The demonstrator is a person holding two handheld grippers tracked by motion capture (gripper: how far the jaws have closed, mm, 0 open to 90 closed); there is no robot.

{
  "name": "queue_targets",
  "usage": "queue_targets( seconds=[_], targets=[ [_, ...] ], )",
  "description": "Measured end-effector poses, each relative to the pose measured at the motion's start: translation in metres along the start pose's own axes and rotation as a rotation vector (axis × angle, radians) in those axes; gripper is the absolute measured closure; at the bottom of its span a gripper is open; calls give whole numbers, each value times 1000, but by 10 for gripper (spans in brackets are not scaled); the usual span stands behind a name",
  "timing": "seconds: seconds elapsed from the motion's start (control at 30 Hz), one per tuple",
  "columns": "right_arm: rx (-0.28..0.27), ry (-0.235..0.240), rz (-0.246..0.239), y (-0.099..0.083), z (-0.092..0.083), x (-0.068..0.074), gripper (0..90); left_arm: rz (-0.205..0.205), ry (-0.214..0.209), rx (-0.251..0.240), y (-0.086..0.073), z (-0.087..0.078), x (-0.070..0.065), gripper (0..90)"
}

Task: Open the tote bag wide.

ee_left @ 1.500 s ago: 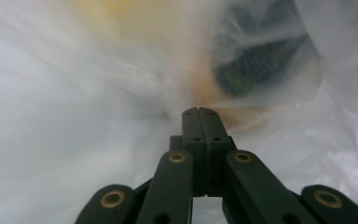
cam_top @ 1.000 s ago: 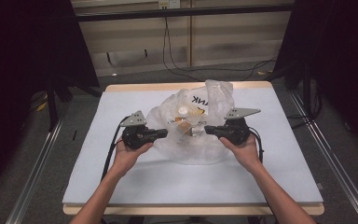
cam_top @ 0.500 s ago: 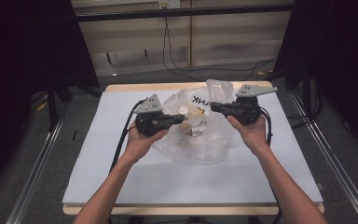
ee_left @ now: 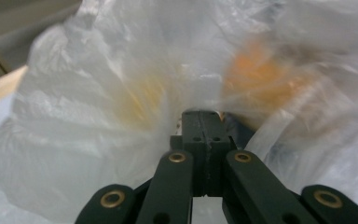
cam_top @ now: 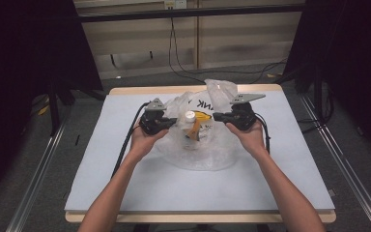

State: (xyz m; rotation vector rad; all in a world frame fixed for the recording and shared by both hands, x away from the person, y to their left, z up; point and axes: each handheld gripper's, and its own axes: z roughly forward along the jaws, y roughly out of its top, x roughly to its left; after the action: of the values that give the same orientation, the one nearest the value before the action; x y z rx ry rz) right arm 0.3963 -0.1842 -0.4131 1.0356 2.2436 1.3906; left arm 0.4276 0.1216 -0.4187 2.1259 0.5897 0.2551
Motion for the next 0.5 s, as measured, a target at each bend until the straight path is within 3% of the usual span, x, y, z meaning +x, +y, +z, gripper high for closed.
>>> queue_targets(
  seconds=[0.17, 0.2, 0.3, 0.33, 0.43, 0.5],
  targets=[
    [89, 2, -6, -15, 23, -1, 900, -7, 1, 73, -11, 20, 4, 900],
    [111, 2, -10, -18, 28, -2, 900, 15, 7, 101, -13, 22, 4, 900],
    [160, 0, -18, -26, 35, -3, 900, 32, 16, 182, -25, 32, 5, 900],
    [182, -1, -27, -30, 37, -3, 900, 42, 17, 193, -27, 32, 6, 900],
    [211, 0, -28, -37, 39, -3, 900, 6, 15, 207, -35, 32, 9, 900],
    [236, 1, -22, -43, 39, -4, 900, 35, 25, 237, -39, 31, 11, 900]
  ],
)
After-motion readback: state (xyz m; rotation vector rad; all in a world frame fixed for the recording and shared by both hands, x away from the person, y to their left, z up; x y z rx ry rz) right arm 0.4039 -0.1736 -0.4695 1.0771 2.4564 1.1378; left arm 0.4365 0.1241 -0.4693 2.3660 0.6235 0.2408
